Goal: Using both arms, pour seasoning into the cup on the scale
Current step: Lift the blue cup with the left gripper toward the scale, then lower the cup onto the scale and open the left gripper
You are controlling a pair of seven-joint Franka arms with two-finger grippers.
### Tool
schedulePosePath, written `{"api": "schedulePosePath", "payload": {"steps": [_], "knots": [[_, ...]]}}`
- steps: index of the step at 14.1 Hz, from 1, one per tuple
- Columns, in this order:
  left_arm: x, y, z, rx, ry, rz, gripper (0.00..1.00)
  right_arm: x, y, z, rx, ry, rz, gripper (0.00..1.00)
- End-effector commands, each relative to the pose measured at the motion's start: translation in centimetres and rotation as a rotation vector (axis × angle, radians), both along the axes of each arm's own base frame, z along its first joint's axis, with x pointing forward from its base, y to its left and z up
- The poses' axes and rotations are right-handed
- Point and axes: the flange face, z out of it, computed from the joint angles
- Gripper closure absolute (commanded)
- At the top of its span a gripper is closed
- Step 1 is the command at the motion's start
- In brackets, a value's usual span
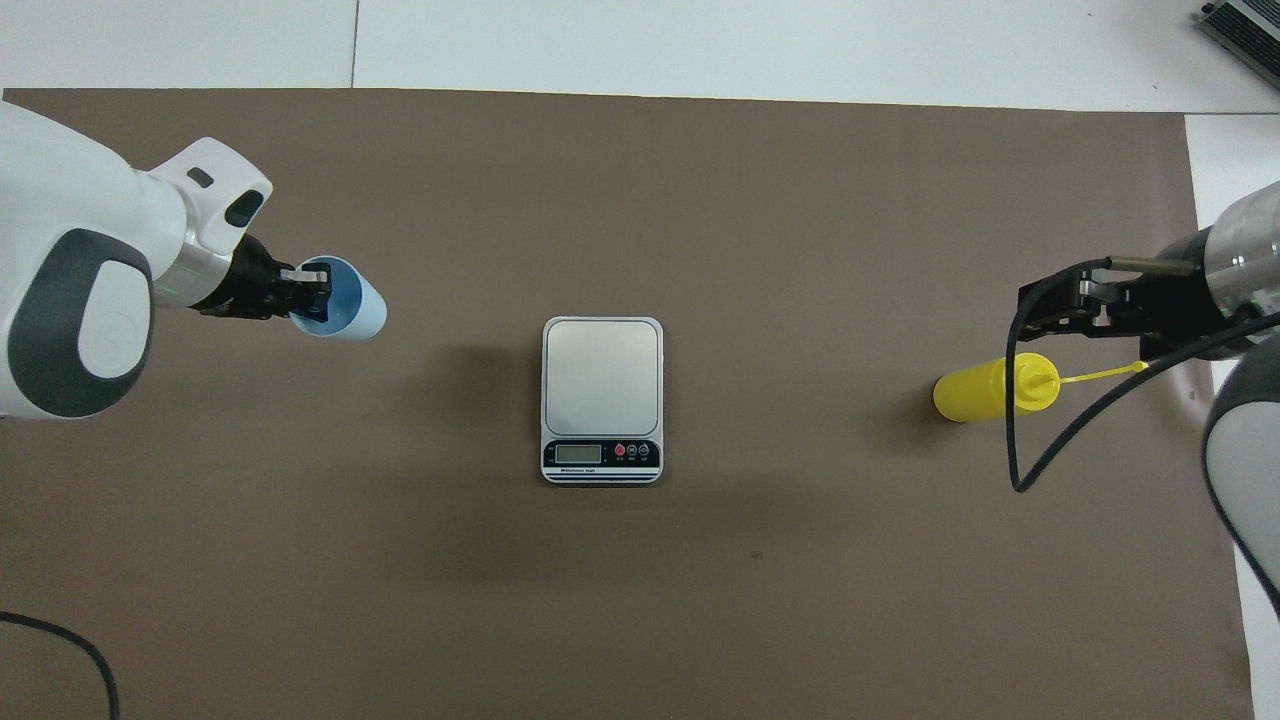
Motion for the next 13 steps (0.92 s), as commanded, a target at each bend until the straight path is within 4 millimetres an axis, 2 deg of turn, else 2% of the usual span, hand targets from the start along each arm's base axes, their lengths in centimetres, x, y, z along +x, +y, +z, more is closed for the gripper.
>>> {"api": "schedulePosePath", "payload": {"steps": [1, 4, 6, 9, 13], "knots": [[-1.6, -8.2, -0.3, -0.009, 0.007, 0.013, 1.00, -0.1, -0.4, 0.1, 0.011, 0.011, 0.014, 0.00], [-4.2, -14.9, -1.1, 0.002, 0.002, -0.008, 1.00, -0.1, -0.3, 0.1, 0.013, 0.011, 0.015, 0.00], [-5.1, -18.7, -3.2, 0.043, -0.010, -0.002, 1.00, -0.1, -0.3, 0.1, 0.013, 0.011, 0.015, 0.00], [-5.8, -21.7, -6.4, 0.064, 0.009, -0.010, 1.00, -0.1, -0.4, 0.1, 0.011, 0.011, 0.014, 0.00], [-5.5, -22.6, -7.7, 0.081, -0.025, 0.000, 1.00, -0.1, -0.4, 0.1, 0.012, 0.011, 0.014, 0.00]]}}
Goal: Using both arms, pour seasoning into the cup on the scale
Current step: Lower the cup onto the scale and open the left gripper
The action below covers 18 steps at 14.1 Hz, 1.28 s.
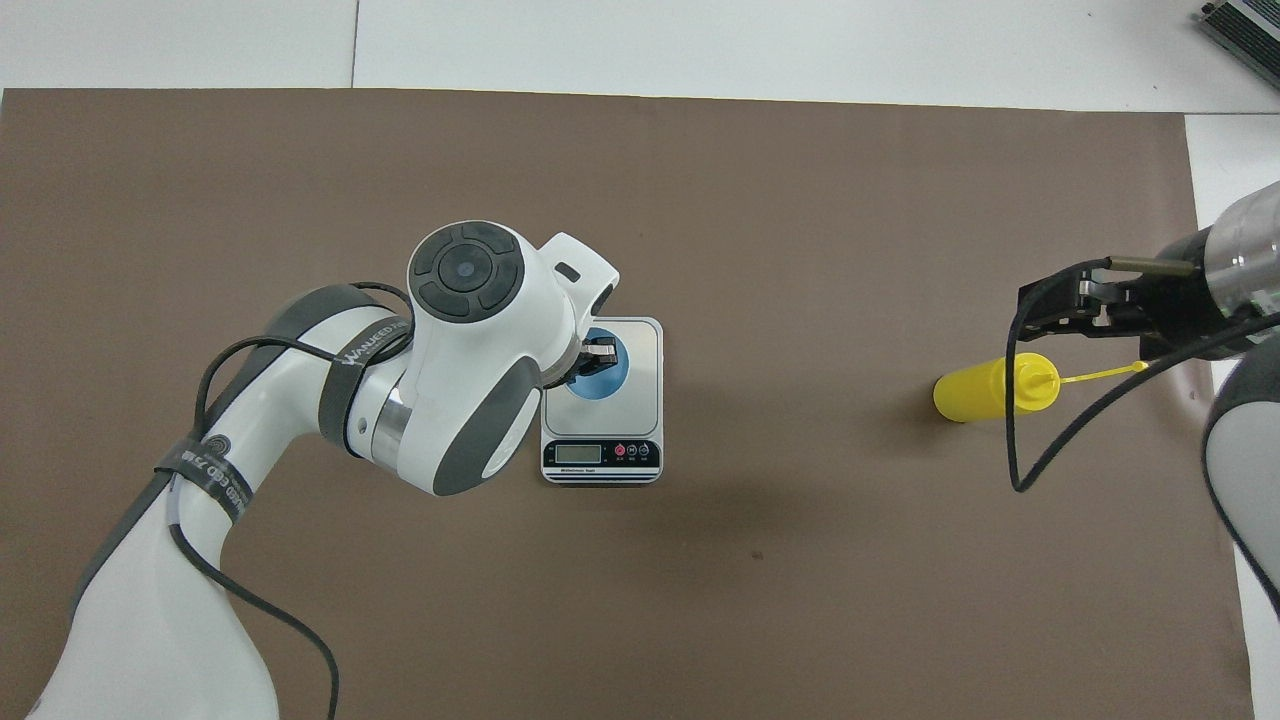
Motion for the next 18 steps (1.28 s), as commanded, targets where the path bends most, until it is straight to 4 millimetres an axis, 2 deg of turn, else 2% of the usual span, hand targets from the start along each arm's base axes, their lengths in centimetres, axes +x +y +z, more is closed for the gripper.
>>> {"api": "schedulePosePath", "payload": {"steps": [1, 15, 16, 17, 18], "knots": [[0.7, -0.8, -0.6, 0.009, -0.035, 0.024, 1.00, -0.1, -0.4, 0.1, 0.011, 0.011, 0.014, 0.00], [-0.3, -1.3, -3.3, 0.016, -0.071, 0.001, 1.00, -0.1, -0.4, 0.1, 0.012, 0.011, 0.014, 0.00], [-0.4, -1.2, -3.5, 0.017, -0.069, 0.001, 0.97, -0.1, -0.4, 0.1, 0.011, 0.011, 0.014, 0.00], [-0.4, -1.2, -3.7, 0.018, -0.068, 0.001, 0.83, -0.1, -0.4, 0.1, 0.011, 0.011, 0.014, 0.00], [-0.4, -1.2, -3.6, 0.015, -0.072, 0.000, 0.40, -0.1, -0.4, 0.1, 0.011, 0.011, 0.014, 0.00]]}}
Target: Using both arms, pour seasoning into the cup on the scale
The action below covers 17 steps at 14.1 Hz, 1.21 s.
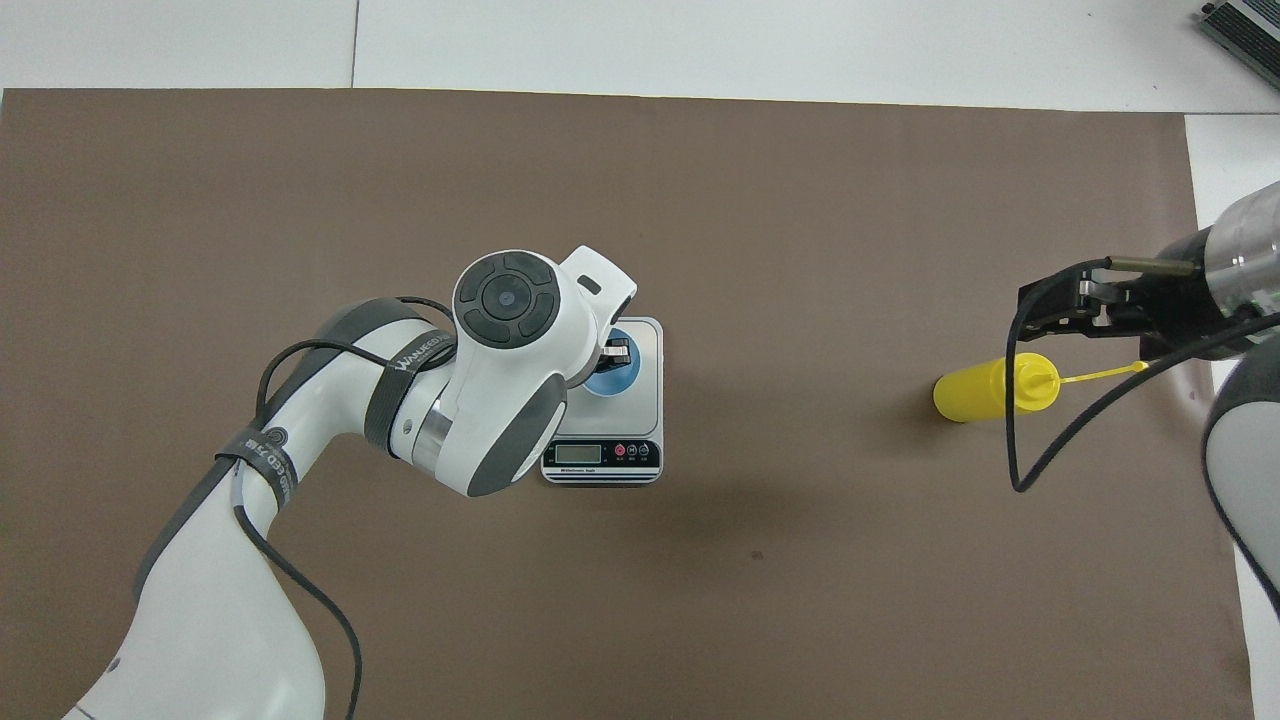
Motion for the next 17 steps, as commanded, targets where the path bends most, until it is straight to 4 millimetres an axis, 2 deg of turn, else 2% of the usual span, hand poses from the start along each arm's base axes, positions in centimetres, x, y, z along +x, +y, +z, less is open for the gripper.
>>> {"api": "schedulePosePath", "payload": {"steps": [1, 3, 5, 8, 14, 17], "knots": [[-0.2, -0.1, -0.2, 0.007, -0.029, 0.008, 0.00, -0.1, -0.4, 0.1, 0.011, 0.011, 0.015, 0.00], [0.1, 0.2, 0.5, 0.008, -0.030, 0.013, 0.00, -0.1, -0.4, 0.1, 0.011, 0.011, 0.015, 0.00], [1.0, 1.7, 2.3, 0.022, -0.034, 0.026, 0.00, -0.1, -0.4, 0.1, 0.012, 0.011, 0.015, 0.00], [2.5, 5.4, 7.2, 0.025, -0.057, 0.070, 0.00, -0.1, -0.4, 0.1, 0.011, 0.011, 0.015, 0.00], [3.4, 13.9, 13.6, 0.048, -0.050, 0.008, 0.00, -0.1, -0.4, 0.1, 0.012, 0.011, 0.015, 0.00], [3.0, 19.5, 16.8, 0.063, -0.029, -0.090, 0.00, -0.1, -0.4, 0.1, 0.011, 0.011, 0.015, 0.00]]}}
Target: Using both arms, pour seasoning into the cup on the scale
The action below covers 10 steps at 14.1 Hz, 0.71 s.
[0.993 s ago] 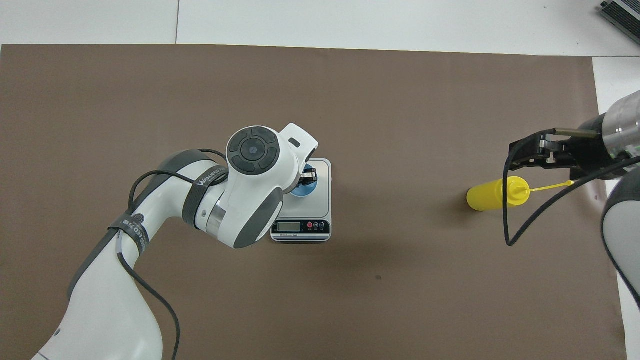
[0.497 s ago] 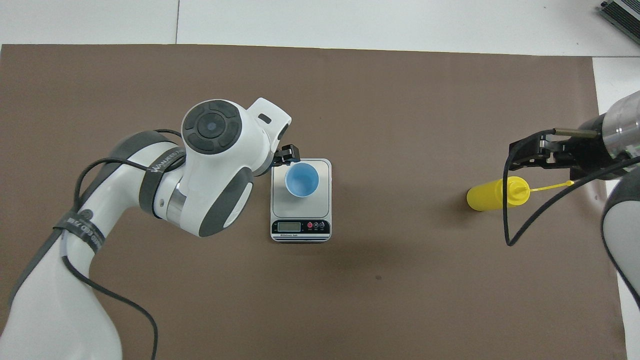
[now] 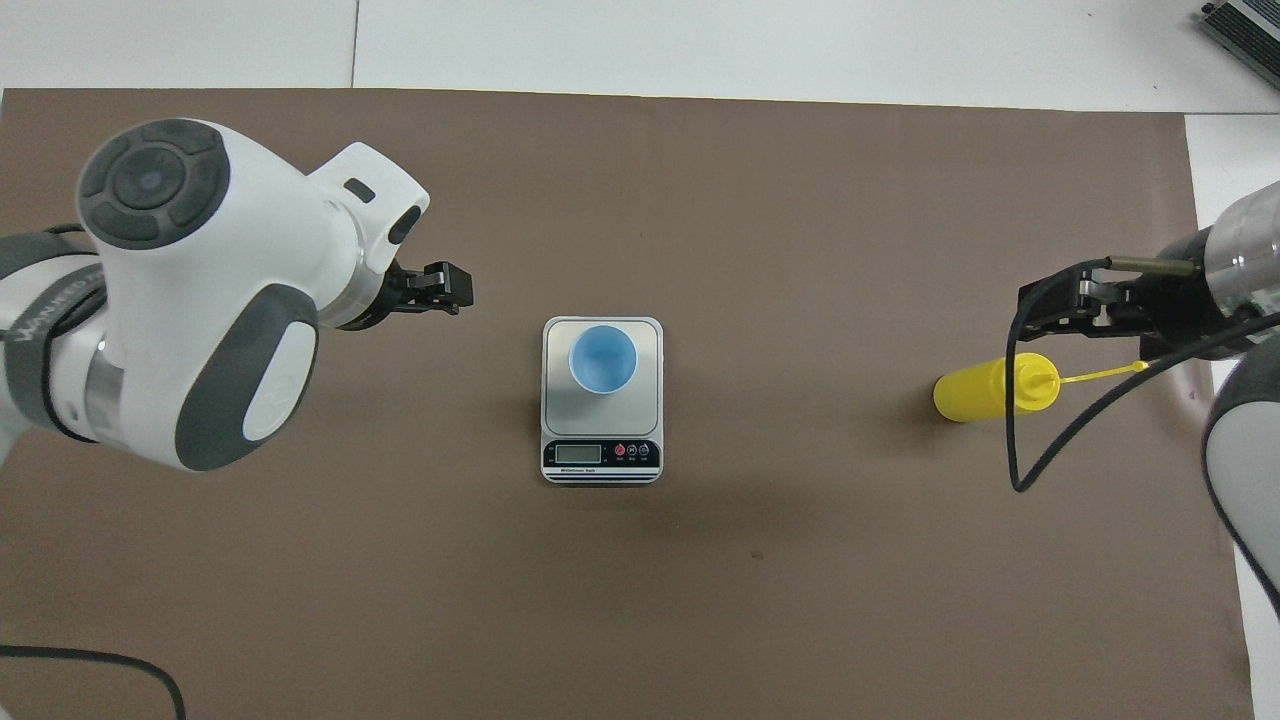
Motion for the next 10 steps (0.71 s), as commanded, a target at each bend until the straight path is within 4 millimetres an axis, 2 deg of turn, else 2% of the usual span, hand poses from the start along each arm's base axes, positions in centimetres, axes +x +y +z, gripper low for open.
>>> {"api": "schedulePosePath", "payload": {"steps": [1, 4, 5, 6, 7, 10], "knots": [[-1.0, 5.2, 3.2, 0.025, 0.014, -0.097, 0.00, -0.1, -0.4, 0.1, 0.011, 0.011, 0.015, 0.00], [-2.0, 9.9, 6.6, 0.028, 0.005, -0.172, 0.00, 0.0, -0.9, 0.1, 0.011, 0.012, 0.007, 0.00], [-2.2, 10.8, 7.2, 0.029, 0.001, -0.182, 0.00, 0.0, -0.8, 0.1, 0.011, 0.012, 0.008, 0.00], [-2.4, 11.0, 7.5, 0.030, -0.001, -0.185, 0.00, 0.0, -0.8, 0.1, 0.011, 0.012, 0.008, 0.00], [-2.4, 12.0, 7.5, 0.030, 0.007, -0.167, 0.00, 0.0, -0.7, 0.1, 0.013, 0.012, 0.010, 0.00], [-2.3, 15.9, 7.6, 0.026, 0.037, -0.118, 0.00, 0.0, -0.5, 0.1, 0.011, 0.011, 0.010, 0.00]]}}
